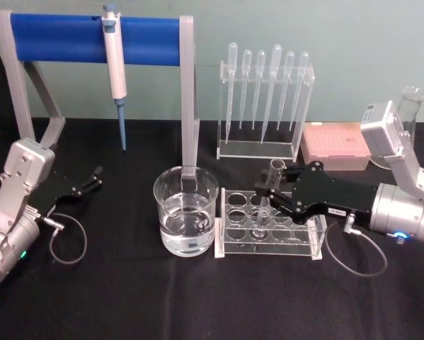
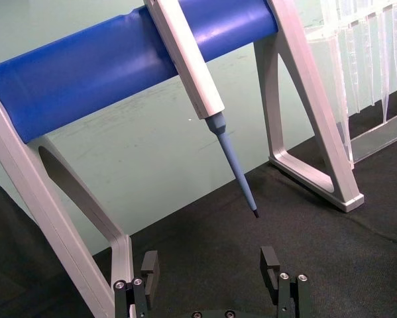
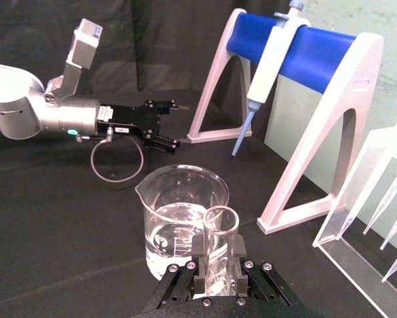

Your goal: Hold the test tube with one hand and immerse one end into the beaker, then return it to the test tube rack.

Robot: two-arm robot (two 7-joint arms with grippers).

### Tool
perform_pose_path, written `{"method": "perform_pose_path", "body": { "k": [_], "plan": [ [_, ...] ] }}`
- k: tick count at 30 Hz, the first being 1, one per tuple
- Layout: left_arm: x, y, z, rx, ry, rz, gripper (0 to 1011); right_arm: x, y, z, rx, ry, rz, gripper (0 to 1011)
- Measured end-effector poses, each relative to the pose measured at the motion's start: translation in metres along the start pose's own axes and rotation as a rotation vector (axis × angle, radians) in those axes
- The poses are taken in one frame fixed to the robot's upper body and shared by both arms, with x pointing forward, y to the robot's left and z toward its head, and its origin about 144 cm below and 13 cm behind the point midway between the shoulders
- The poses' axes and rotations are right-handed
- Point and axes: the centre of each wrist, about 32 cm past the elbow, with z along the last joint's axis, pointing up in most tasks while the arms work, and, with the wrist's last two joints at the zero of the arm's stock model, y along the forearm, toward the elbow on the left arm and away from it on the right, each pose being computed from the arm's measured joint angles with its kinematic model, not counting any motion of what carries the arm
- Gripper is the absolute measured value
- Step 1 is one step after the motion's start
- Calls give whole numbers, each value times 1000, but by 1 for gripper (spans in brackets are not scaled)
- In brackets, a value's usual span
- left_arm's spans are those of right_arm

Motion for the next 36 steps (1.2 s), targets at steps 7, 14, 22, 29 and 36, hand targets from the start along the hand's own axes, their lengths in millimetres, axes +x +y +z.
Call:
{"method": "perform_pose_path", "body": {
  "k": [7,14,22,29,36],
  "plan": [
    [0,0,0,0,0,0,1000,0,5,-8,-14,8,3,225],
    [0,0,0,0,0,0,1000,0,6,-10,-15,5,6,225],
    [0,0,0,0,0,0,1000,0,6,-10,-18,8,7,287],
    [0,0,0,0,0,0,1000,0,6,-10,-18,7,7,514],
    [0,0,0,0,0,0,1000,-5,-1,-2,45,-16,-25,735]
  ]
}}
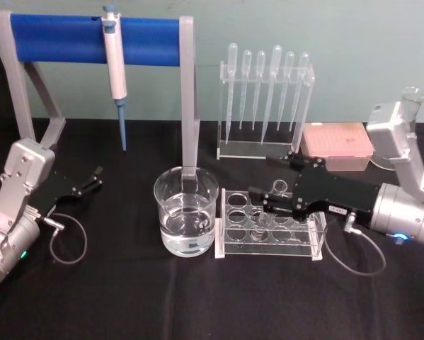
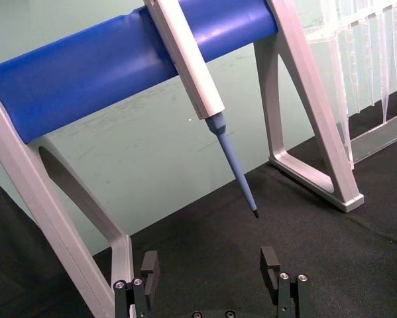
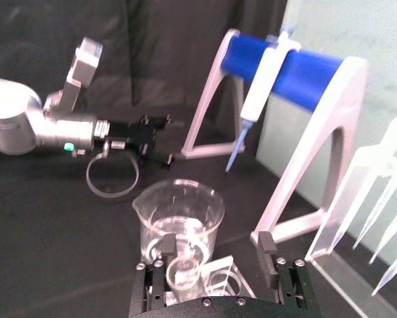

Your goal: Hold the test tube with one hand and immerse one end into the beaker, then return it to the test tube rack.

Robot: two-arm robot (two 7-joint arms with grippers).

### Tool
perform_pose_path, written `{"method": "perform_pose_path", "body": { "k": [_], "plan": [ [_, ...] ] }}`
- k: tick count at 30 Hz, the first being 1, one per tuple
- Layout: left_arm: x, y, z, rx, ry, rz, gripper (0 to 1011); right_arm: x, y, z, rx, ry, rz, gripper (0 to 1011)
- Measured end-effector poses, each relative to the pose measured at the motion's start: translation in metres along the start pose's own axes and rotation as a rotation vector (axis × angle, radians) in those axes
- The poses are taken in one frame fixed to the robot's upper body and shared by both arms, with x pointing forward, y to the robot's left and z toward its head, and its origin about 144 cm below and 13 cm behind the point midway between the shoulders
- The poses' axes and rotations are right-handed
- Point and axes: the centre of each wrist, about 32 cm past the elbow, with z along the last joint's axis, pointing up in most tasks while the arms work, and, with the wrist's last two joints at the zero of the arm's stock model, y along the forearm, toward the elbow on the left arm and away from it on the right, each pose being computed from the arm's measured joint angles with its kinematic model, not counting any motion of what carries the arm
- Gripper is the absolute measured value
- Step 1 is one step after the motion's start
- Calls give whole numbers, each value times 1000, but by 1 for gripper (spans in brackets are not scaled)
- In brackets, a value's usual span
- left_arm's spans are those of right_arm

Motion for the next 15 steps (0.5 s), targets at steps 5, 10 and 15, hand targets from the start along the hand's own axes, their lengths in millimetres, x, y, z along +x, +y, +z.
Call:
{"method": "perform_pose_path", "body": {
  "k": [5,10,15],
  "plan": [
    [0,0,0,0,0,0,1000,-5,-9,6,74,-5,-56,867],
    [0,0,0,0,0,0,1000,-11,-19,8,136,28,-145,1004],
    [0,0,0,0,0,0,1000,-19,-27,4,174,75,-277,1004]
  ]
}}
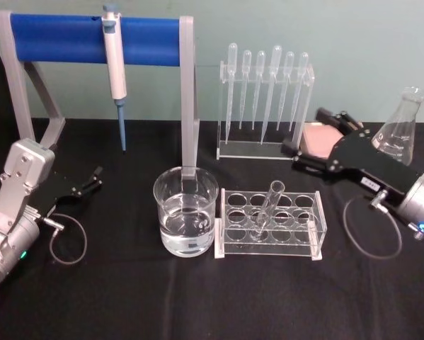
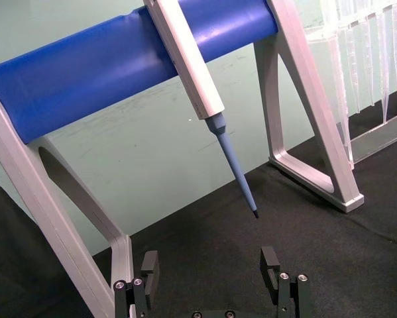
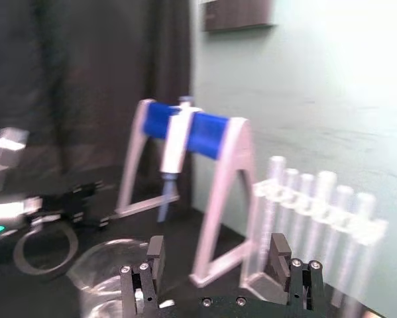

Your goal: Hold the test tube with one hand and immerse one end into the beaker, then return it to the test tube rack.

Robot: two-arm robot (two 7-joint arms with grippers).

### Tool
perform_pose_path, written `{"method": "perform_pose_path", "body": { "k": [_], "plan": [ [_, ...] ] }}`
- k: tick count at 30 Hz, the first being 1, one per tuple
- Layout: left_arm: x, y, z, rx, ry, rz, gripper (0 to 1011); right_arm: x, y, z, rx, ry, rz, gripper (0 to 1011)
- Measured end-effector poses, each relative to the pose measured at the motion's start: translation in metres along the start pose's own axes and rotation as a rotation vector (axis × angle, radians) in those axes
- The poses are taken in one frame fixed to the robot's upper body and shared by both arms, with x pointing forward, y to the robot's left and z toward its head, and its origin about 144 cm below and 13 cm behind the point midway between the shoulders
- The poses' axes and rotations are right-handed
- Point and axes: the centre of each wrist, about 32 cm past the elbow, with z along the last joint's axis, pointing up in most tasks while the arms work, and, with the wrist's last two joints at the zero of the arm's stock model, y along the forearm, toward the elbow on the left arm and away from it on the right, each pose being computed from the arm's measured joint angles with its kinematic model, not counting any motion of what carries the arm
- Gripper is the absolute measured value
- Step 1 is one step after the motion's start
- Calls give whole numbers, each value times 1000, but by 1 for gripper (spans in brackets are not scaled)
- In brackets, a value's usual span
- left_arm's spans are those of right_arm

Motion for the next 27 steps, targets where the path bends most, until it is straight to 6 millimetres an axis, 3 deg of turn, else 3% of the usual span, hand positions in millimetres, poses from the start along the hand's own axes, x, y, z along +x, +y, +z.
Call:
{"method": "perform_pose_path", "body": {
  "k": [15,27],
  "plan": [
    [0,0,0,0,0,0,1000,-37,-8,-32,-136,-52,-483,1004],
    [0,0,0,0,0,0,1000,-45,-9,-46,-159,-107,-505,1004]
  ]
}}
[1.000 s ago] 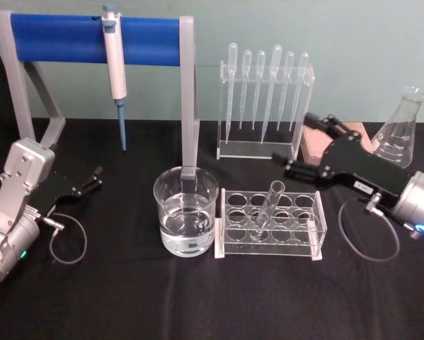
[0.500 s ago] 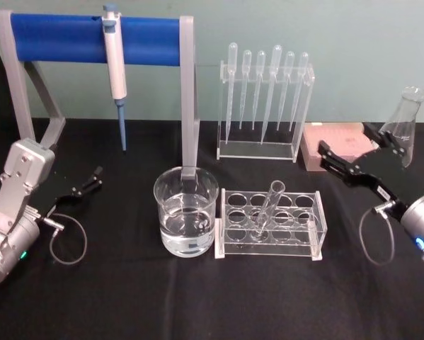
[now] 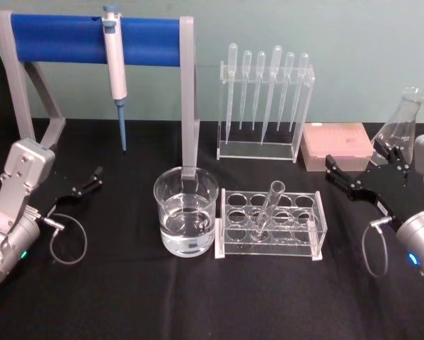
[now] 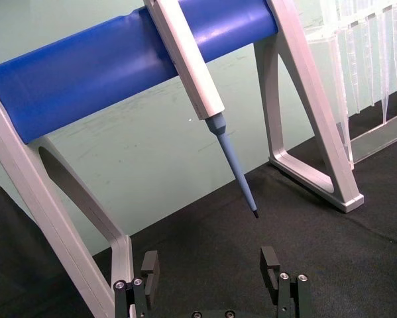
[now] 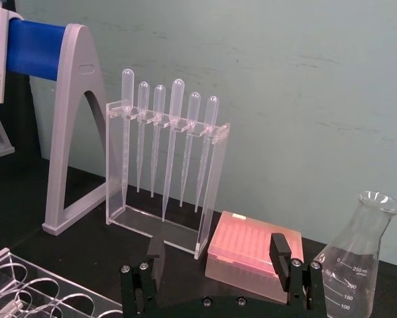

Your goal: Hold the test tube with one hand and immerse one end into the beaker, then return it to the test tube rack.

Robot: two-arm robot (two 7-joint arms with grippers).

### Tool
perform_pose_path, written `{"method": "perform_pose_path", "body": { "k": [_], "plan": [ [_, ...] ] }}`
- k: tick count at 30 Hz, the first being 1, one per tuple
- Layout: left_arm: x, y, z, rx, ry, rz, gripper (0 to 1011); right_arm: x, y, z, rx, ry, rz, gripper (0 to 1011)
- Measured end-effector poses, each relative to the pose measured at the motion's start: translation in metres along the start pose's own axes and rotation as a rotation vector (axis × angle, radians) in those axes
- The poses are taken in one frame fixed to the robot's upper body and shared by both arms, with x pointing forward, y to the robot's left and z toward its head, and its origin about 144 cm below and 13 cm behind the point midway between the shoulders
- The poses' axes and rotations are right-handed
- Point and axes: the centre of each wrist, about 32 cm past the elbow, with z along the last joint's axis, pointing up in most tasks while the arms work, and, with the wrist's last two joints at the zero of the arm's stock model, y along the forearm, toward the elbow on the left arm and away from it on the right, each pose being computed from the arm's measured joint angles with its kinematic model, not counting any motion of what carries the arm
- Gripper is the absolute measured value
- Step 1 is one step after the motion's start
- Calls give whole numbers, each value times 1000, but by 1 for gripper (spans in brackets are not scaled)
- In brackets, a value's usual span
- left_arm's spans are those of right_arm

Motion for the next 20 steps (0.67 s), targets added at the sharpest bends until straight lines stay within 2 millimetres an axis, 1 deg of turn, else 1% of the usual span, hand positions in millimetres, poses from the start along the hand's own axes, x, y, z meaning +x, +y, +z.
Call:
{"method": "perform_pose_path", "body": {
  "k": [20],
  "plan": [
    [0,0,0,0,0,0,1000,0,0,2,0,13,-3,1004]
  ]
}}
